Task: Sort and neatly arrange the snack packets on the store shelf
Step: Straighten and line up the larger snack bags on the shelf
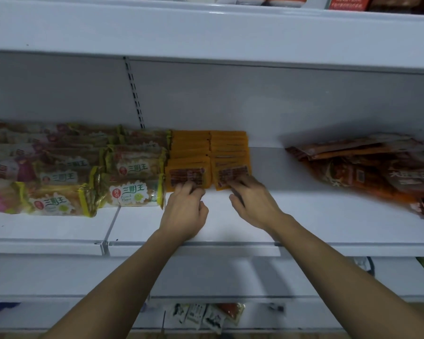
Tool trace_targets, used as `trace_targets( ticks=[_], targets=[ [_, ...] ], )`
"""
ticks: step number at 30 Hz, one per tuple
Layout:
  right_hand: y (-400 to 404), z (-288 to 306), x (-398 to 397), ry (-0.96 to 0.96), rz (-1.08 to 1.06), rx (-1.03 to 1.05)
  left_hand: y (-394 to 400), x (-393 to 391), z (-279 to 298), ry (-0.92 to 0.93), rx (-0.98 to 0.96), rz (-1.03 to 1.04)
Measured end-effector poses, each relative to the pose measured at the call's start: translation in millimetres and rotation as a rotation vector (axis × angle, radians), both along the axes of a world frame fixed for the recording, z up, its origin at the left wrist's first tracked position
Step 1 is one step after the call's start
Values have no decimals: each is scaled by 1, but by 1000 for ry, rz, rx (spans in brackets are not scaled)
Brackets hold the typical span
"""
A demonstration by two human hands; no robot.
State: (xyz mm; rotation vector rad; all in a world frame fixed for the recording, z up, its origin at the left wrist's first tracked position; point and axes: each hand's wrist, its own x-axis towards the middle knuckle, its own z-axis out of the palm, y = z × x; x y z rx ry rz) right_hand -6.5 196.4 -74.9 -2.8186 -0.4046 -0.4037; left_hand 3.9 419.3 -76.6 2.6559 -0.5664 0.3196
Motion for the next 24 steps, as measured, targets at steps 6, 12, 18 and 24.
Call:
trace_targets(
  ticks=[6,12,18,24],
  targets=[
    [15,1,-23,117,-53,-36,0,-2,1,-57,39,5],
    [20,2,-33,121,-72,12,0,-3,-2,-65,6,12],
    [22,4,-39,21,-92,53,3,-8,2,-81,24,20],
    [23,4,-41,-4,-124,81,3,-9,1,-95,26,-17]
  ],
)
